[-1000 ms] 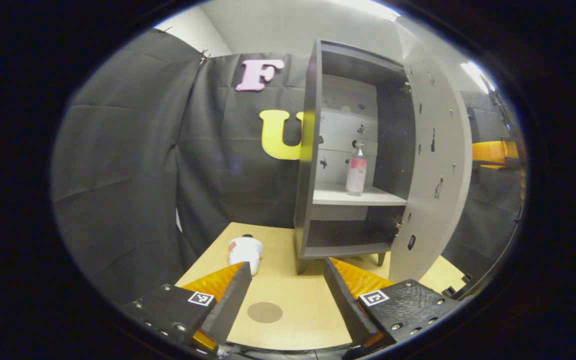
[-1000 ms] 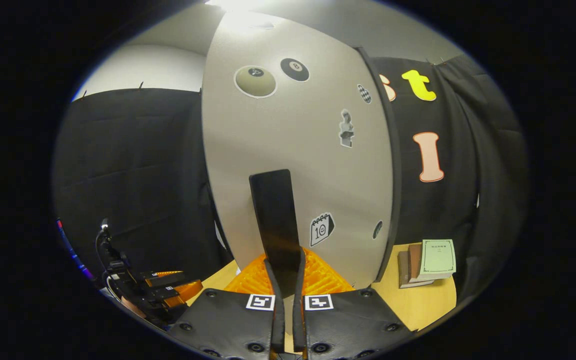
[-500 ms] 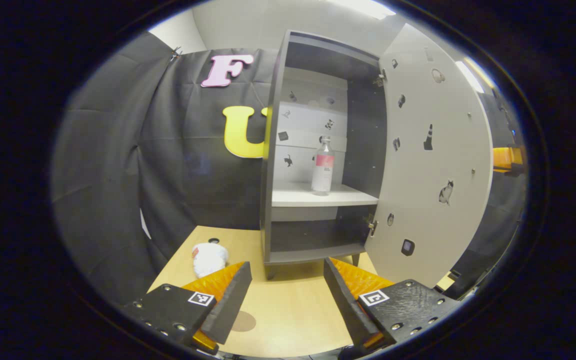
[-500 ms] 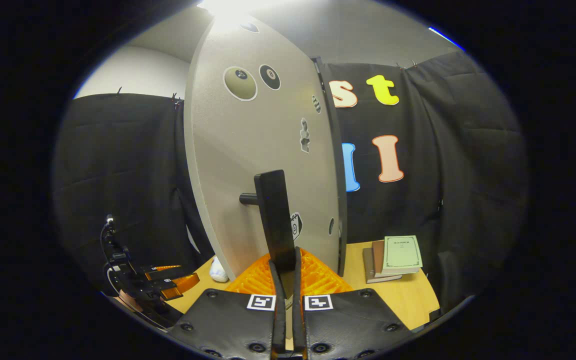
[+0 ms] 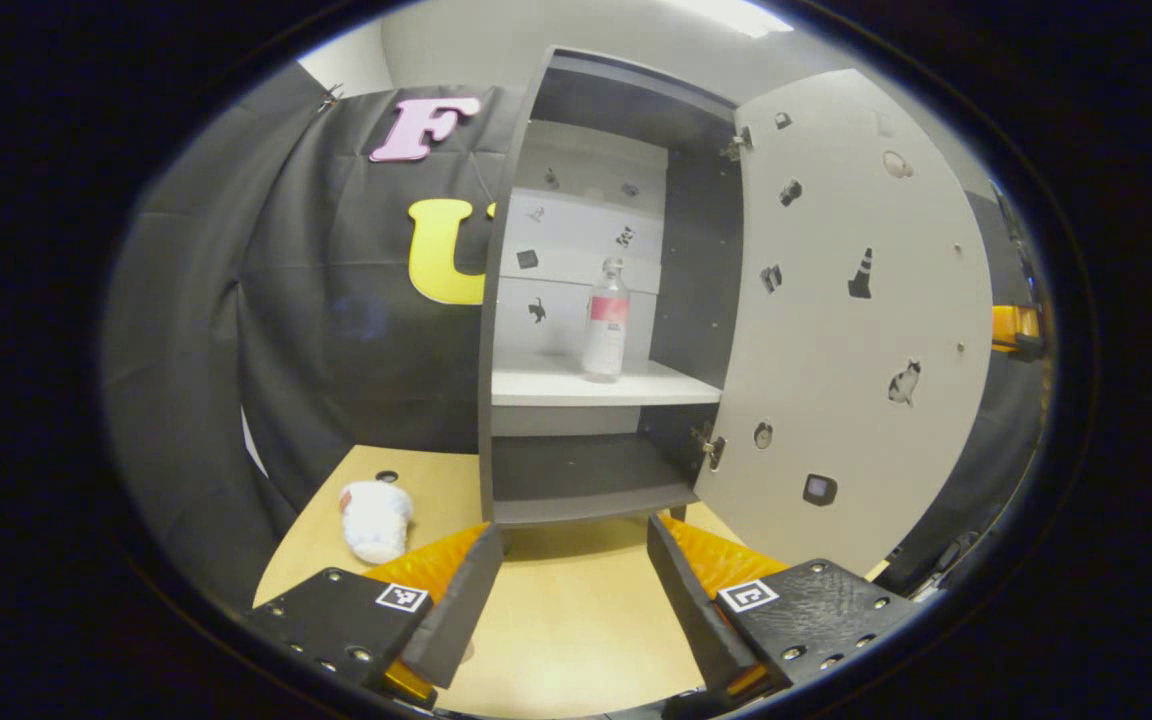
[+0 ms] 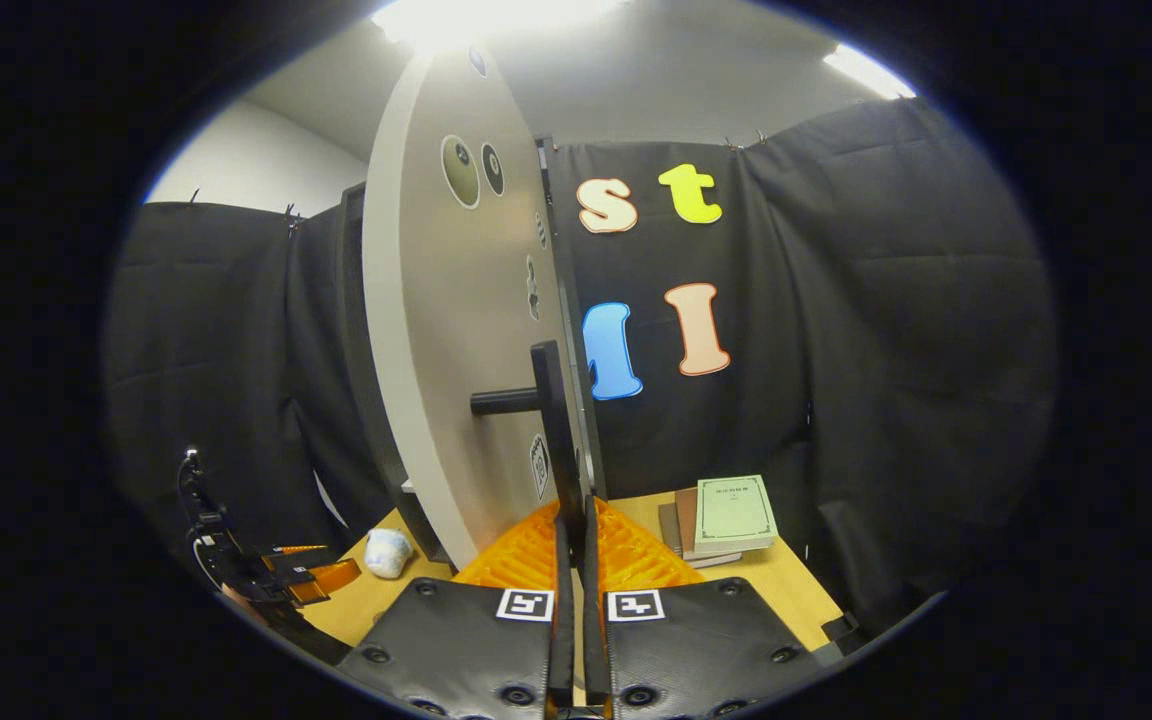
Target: Open the cabinet door with the right hand, grasp the bottle in the cabinet with the left hand and place it on the coaster, then close the cabinet door with the right hand.
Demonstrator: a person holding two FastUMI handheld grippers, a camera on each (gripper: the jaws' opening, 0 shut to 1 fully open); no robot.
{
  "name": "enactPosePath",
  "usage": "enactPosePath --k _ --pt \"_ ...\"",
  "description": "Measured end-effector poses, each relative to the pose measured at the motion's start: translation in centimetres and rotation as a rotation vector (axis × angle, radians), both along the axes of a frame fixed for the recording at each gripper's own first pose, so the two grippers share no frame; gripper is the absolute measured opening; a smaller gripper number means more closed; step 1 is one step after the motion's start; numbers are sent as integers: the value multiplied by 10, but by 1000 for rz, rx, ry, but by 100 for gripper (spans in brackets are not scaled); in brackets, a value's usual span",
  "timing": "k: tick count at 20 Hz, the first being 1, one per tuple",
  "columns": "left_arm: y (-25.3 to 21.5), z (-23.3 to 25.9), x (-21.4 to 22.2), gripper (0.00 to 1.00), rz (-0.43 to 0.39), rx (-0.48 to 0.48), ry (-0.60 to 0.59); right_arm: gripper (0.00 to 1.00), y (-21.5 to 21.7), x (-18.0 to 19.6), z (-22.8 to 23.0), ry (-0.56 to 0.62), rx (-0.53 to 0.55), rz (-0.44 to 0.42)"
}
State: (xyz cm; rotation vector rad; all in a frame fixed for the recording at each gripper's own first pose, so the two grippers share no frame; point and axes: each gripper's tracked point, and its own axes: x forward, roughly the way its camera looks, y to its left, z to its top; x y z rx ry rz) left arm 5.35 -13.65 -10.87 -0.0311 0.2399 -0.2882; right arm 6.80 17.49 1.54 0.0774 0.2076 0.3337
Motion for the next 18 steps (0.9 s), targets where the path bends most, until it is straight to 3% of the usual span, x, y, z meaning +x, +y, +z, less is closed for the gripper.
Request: enactPosePath --k 2,11,15,18 --pt "-2 0 1 89 -7 -4 6 6 -8 3 0 -1 23 -14" --pt "5 11 29 88 -19 3 8 3 -28 1 -1 8 24 -52" --pt "10 33 54 88 -17 9 -26 3 -55 -19 -2 38 35 -108" --pt "2 48 70 89 -28 -5 -43 0 -98 -24 -1 43 13 -219"
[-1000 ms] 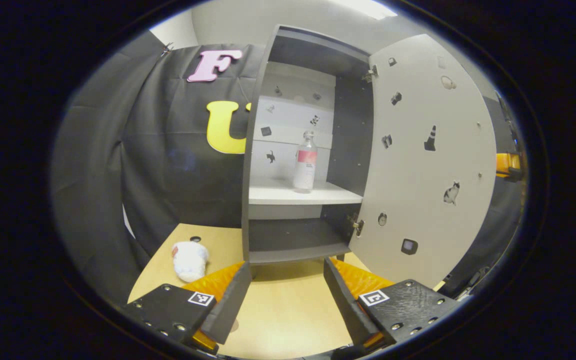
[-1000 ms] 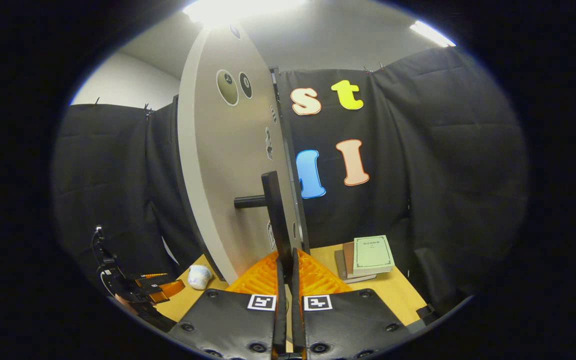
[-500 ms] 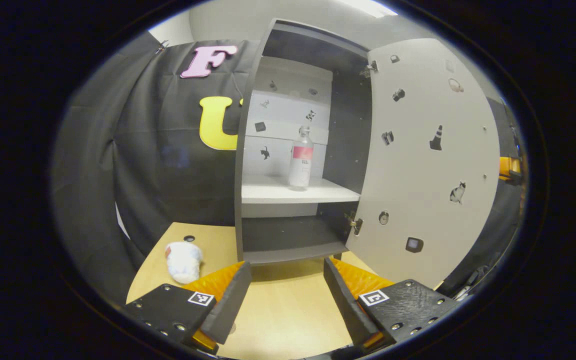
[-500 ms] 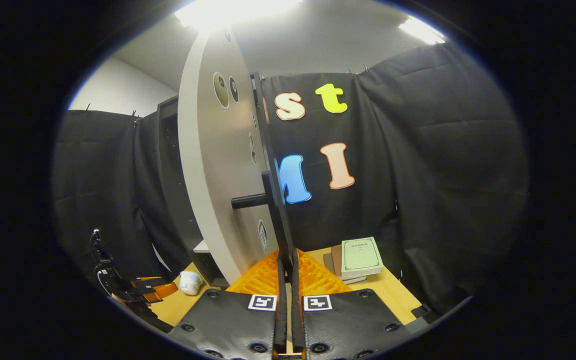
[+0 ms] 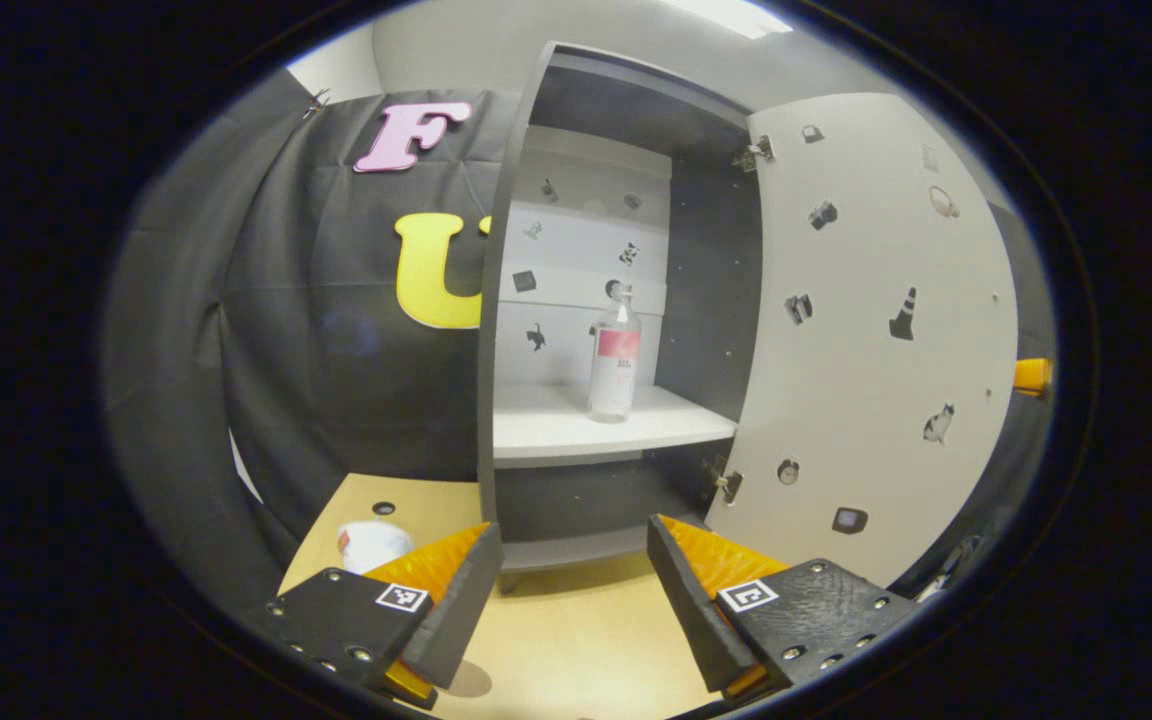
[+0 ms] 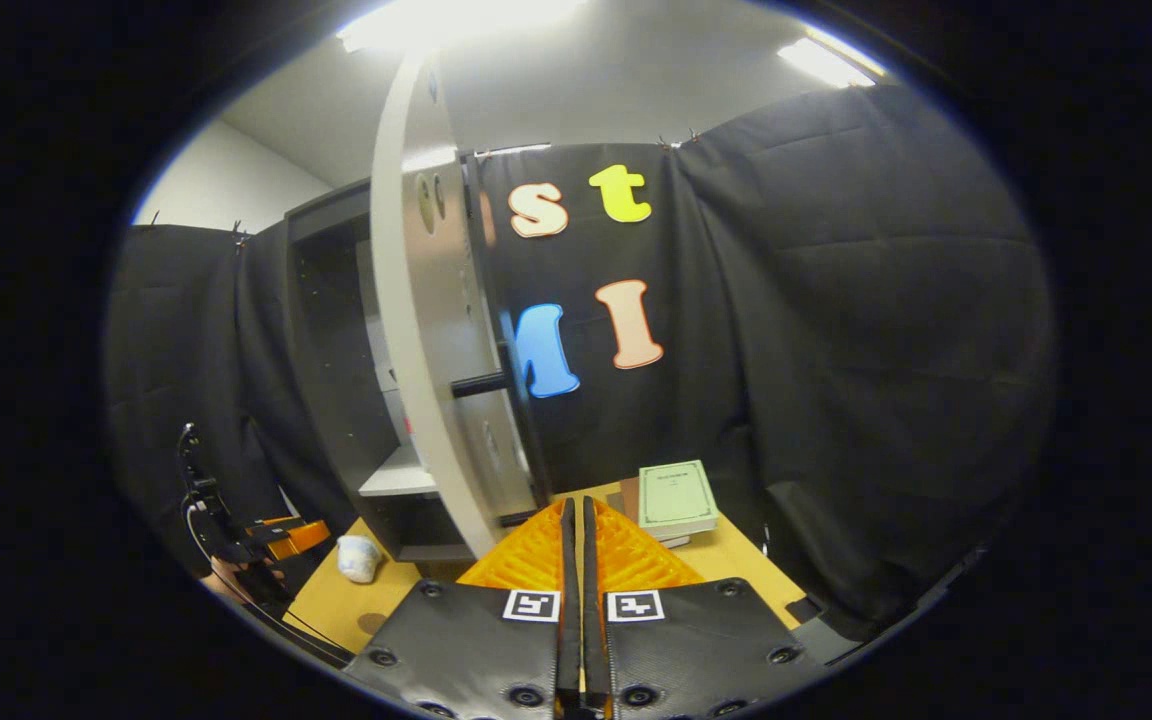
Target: Open the cabinet door with the right hand, grasp the bottle in the cabinet with the left hand and place it on the coaster, then close the cabinet door with the right hand.
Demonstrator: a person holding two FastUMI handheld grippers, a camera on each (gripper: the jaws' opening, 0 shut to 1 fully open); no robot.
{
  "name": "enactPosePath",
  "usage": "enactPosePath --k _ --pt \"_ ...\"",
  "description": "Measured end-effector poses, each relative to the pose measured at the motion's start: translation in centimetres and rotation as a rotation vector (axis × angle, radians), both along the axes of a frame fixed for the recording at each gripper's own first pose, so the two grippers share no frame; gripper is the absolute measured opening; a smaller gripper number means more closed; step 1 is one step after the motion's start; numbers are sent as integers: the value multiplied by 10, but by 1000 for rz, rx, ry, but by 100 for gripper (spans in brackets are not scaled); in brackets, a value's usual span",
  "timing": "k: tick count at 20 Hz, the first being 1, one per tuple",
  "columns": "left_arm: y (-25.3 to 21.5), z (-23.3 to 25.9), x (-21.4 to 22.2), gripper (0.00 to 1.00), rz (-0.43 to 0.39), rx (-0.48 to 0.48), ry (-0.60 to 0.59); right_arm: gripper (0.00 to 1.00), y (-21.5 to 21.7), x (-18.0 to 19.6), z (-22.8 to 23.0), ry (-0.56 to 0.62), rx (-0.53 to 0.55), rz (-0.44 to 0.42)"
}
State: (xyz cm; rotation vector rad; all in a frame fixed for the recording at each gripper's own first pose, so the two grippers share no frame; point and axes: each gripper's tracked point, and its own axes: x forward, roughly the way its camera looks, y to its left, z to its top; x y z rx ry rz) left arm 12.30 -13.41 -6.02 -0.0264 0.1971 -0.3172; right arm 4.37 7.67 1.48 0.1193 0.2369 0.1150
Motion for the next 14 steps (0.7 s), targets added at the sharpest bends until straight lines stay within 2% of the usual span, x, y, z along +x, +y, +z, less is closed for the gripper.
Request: enactPosePath --k 3,6,9,10,11,12,13,14 --pt "-17 17 19 89 -28 -16 -21 0 -27 18 5 -5 40 -88" --pt "-32 37 46 88 -32 -6 -55 2 -56 44 12 -31 -19 -169" --pt "-48 59 72 89 -46 -21 -87 2 -67 74 20 -52 -60 -193" --pt "-51 68 83 89 -47 -30 -97 10 -69 84 20 -54 -64 -192" --pt "-53 75 93 89 -40 -36 -105 27 -72 94 18 -53 -70 -193" --pt "-56 80 104 88 -34 -38 -109 28 -78 103 17 -56 -79 -205" --pt "-58 84 114 88 -26 -39 -112 24 -82 112 16 -59 -78 -213" --pt "-61 88 125 88 -24 -39 -117 27 -85 121 12 -61 -67 -217"
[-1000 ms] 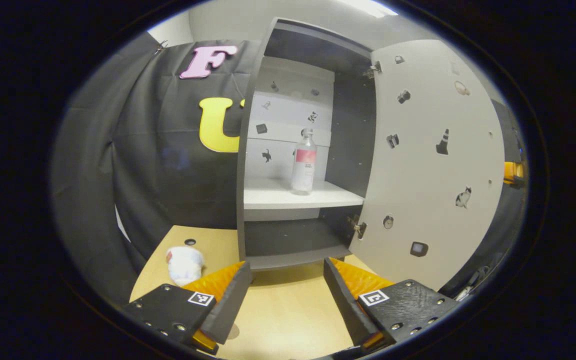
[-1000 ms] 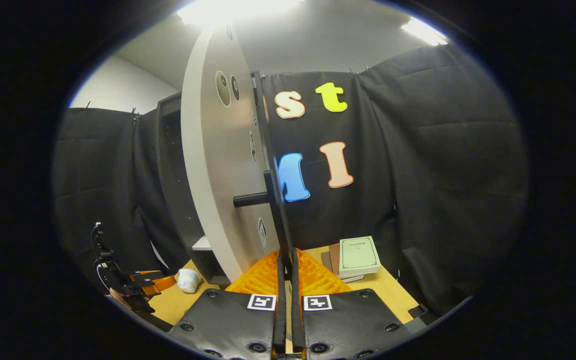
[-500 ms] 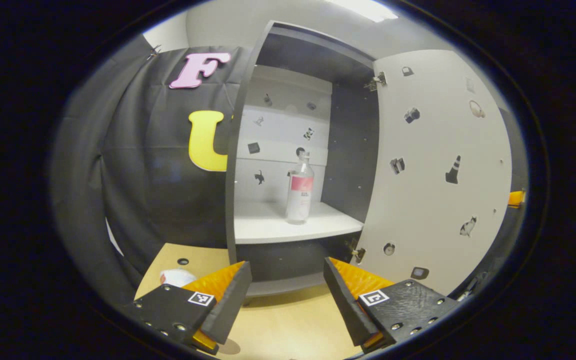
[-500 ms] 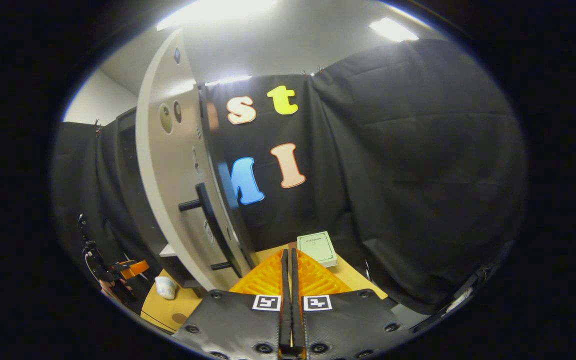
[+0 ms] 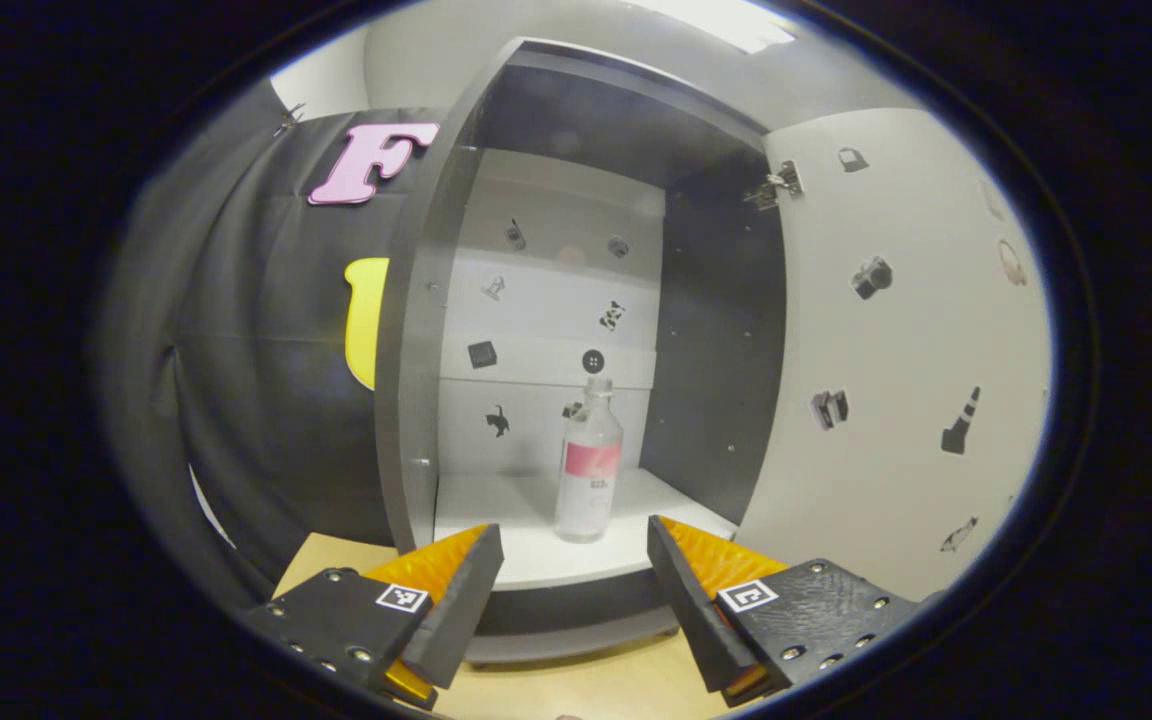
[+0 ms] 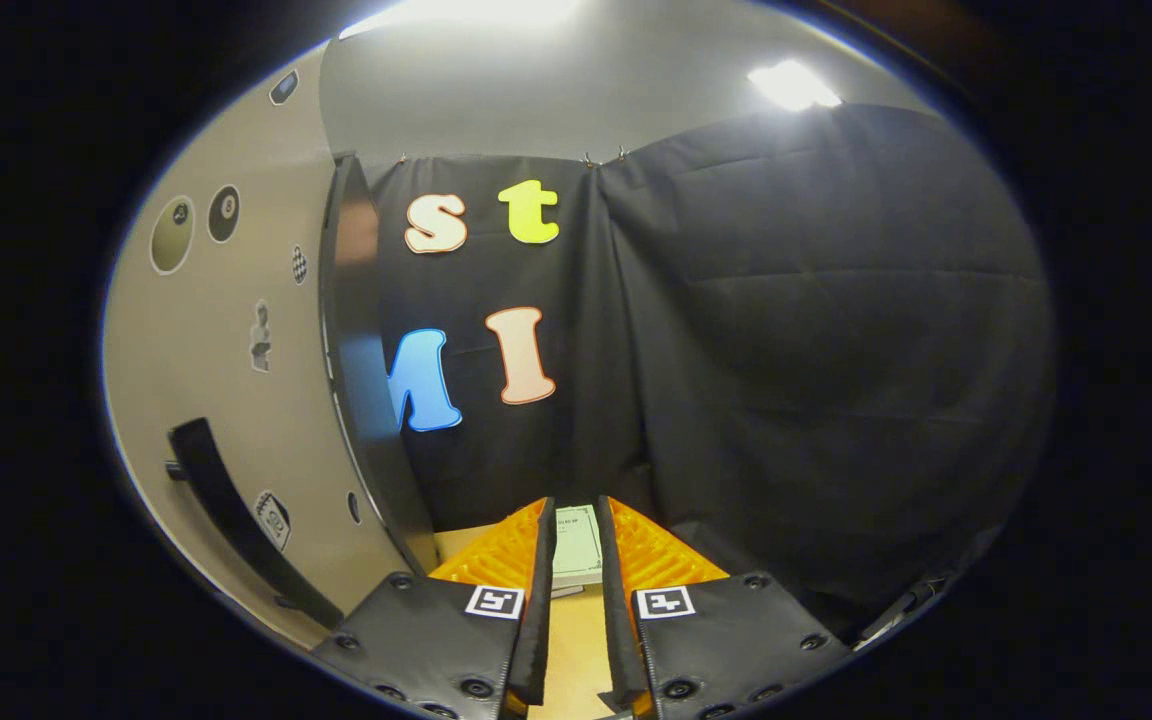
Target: Open the cabinet door with the right hand, grasp the bottle in the cabinet with the left hand and place it on the coaster, then close the cabinet door with the right hand.
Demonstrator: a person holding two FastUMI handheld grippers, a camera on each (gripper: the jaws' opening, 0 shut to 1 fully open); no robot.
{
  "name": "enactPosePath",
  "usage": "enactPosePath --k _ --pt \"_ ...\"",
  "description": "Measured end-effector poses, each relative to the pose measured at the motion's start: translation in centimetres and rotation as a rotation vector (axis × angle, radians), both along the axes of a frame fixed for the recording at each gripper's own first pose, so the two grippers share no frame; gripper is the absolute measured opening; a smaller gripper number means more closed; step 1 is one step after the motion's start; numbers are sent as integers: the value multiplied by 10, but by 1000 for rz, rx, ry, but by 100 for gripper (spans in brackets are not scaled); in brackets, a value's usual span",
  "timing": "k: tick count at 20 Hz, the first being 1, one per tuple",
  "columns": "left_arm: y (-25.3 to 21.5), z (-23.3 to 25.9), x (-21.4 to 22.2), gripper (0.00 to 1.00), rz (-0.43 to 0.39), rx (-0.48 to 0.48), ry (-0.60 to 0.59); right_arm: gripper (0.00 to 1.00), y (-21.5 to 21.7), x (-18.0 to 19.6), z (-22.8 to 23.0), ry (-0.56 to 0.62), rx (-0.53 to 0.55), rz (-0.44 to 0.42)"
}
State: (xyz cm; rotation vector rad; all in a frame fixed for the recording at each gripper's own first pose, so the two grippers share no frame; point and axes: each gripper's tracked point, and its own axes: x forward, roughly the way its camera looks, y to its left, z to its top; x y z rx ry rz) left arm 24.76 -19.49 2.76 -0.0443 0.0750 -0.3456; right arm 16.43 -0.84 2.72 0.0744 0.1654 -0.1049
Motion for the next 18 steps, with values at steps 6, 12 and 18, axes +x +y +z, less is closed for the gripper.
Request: enactPosePath --k 6,12,18 --pt "-22 5 60 89 2 92 -34 51 -7 44 -15 17 10 16" --pt "-56 -5 108 88 -38 77 -42 98 -22 82 -29 38 -25 -2" --pt "-78 -21 145 89 -43 85 -34 98 -35 94 -51 87 2 -32"
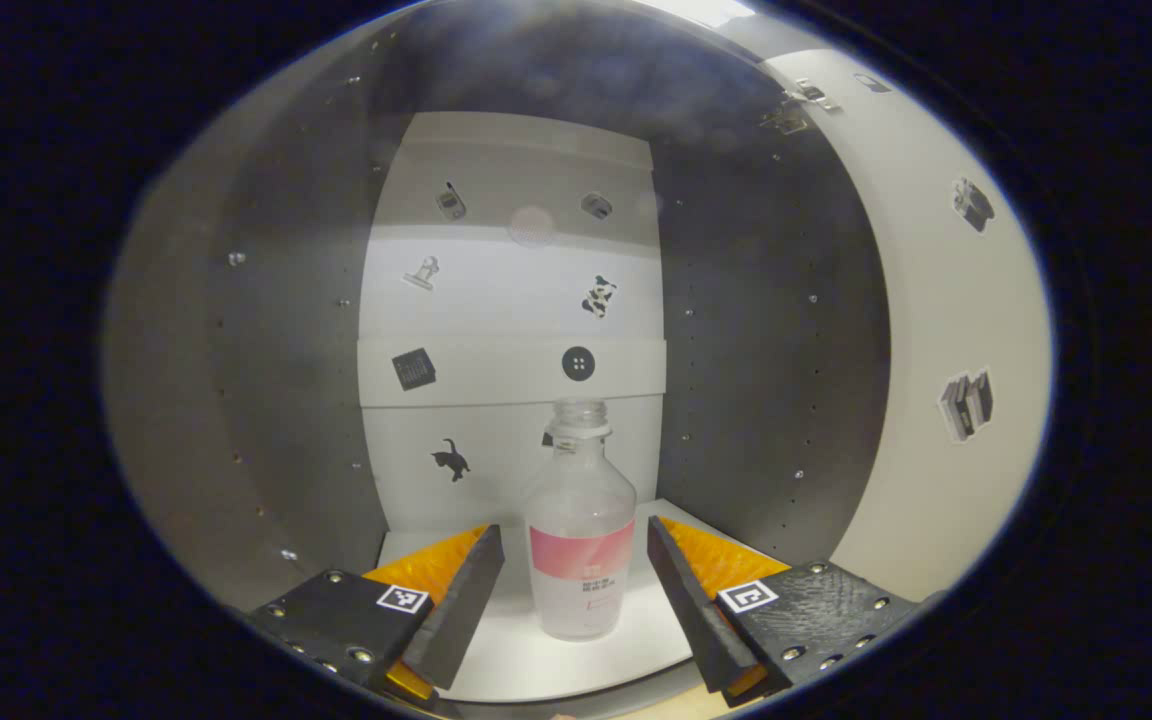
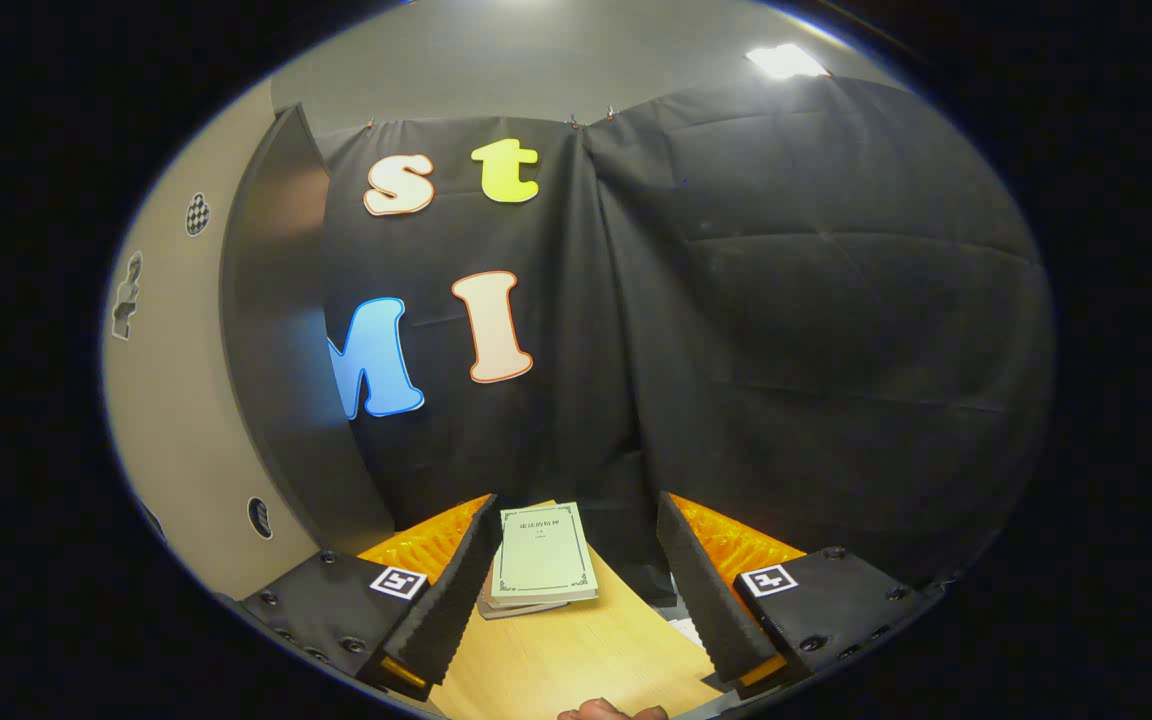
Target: Open the cabinet door with the right hand, grasp the bottle in the cabinet with the left hand and place it on the coaster, then close the cabinet door with the right hand.
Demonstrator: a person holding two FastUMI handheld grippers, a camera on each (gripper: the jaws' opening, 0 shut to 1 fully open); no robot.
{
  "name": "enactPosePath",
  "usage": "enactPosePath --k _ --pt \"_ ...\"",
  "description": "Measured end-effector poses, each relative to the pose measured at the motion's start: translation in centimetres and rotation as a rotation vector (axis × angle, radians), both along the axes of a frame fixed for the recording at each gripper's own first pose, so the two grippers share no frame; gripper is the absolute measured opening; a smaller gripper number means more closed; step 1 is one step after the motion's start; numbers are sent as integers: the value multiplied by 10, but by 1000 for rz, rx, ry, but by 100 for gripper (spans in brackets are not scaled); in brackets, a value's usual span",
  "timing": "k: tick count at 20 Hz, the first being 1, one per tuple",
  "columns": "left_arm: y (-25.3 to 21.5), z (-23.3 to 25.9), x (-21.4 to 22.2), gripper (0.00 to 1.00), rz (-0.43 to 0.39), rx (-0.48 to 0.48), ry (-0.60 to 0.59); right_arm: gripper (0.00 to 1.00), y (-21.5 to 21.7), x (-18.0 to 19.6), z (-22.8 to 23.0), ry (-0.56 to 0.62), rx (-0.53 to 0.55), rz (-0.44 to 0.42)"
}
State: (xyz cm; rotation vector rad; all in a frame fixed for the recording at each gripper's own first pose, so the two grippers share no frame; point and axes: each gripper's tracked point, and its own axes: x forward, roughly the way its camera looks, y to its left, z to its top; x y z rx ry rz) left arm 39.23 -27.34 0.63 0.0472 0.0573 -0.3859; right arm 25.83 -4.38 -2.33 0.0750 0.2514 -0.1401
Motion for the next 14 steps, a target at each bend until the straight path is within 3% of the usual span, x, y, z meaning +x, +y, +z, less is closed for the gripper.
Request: enactPosePath --k 14 --pt "-11 -9 38 88 4 -17 -9 98 -15 10 -21 48 -2 -25"
